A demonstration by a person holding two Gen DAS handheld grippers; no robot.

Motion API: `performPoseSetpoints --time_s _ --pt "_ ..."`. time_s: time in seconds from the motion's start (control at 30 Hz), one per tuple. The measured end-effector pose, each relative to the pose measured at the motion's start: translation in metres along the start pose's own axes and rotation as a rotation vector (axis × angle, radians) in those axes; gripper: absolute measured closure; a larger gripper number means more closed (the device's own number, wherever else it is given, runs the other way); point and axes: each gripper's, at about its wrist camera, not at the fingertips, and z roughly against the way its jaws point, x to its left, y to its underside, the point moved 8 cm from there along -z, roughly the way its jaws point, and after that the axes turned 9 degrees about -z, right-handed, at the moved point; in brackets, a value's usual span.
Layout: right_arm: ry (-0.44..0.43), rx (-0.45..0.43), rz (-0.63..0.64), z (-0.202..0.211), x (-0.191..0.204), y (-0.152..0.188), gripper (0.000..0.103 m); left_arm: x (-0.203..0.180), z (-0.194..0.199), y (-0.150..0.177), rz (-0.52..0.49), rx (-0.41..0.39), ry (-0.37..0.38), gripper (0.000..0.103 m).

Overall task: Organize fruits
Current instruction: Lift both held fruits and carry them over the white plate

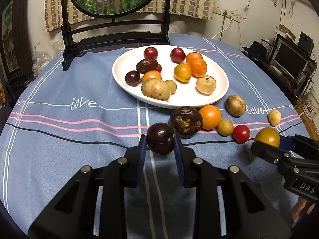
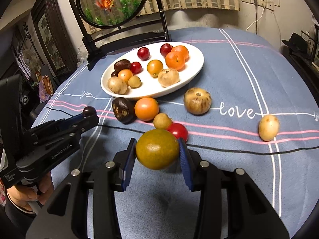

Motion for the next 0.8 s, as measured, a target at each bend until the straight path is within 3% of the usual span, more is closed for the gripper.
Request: performPoseSetpoints --time_s 0.3,0.53,0.8 --pt "-0.016 -0.062 0.068 0.009 0.019 -0.041 0.061 0.006 0.008 -0.035 -0.008 0.0 0.004 0.075" --pt "-0.032 -0.108 0.108 0.008 0.031 -0.075 0.061 0.018 0.011 -0.077 -0.036 -0.044 -0.055 0.075" --pt "-0.023 -0.111 0.118 -0.016 0.03 -0.105 0.061 0.022 -0.006 -0.106 -0.042 -0.053 -0.039 0.075"
